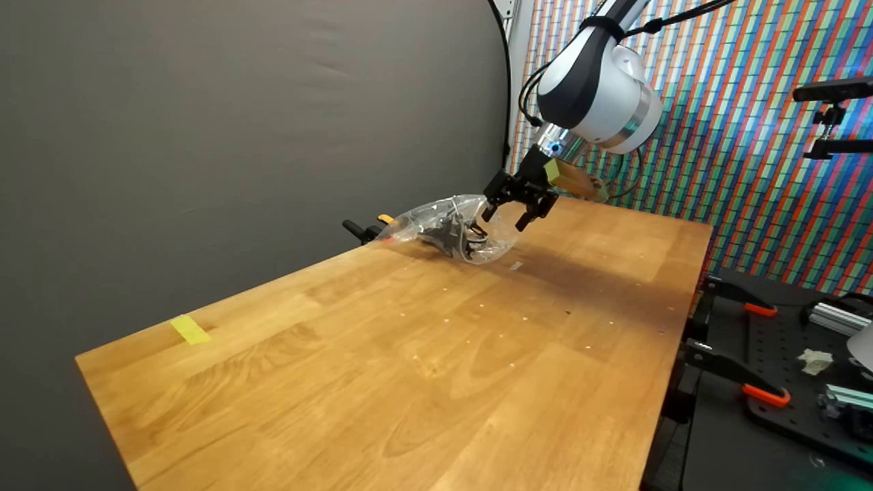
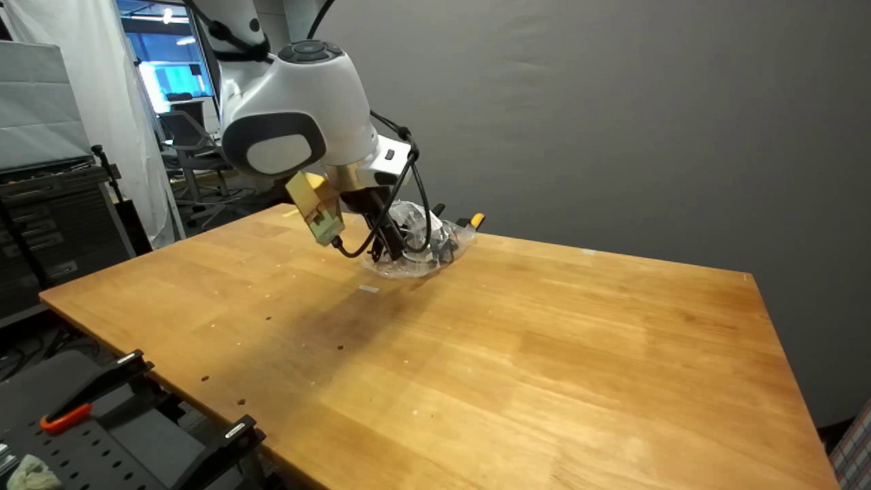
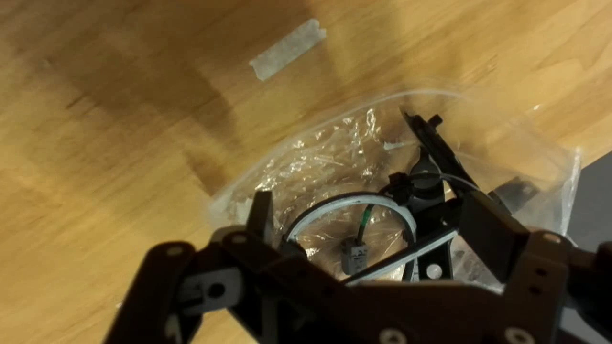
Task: Pull the cable out of the plastic bag
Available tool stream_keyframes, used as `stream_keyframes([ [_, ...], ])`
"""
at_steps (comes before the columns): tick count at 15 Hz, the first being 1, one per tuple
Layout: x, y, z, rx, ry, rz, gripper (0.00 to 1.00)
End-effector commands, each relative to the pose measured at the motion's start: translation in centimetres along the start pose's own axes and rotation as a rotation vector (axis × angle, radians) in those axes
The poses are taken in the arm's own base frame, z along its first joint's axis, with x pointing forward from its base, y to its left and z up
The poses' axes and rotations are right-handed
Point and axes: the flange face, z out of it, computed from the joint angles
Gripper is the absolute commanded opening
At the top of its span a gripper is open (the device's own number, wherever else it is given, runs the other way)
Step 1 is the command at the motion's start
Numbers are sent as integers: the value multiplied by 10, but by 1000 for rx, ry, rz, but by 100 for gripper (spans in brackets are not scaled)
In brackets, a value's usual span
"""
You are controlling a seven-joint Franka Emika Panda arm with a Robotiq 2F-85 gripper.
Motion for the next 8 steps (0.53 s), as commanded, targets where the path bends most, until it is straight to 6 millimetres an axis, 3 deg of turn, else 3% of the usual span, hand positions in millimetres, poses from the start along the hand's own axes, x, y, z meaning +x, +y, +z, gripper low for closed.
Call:
stream_keyframes([
  [1, 21, 6, 10, 51, 53, 36, 100],
  [8, 30, 9, 27, 135, 10, 113, 100],
])
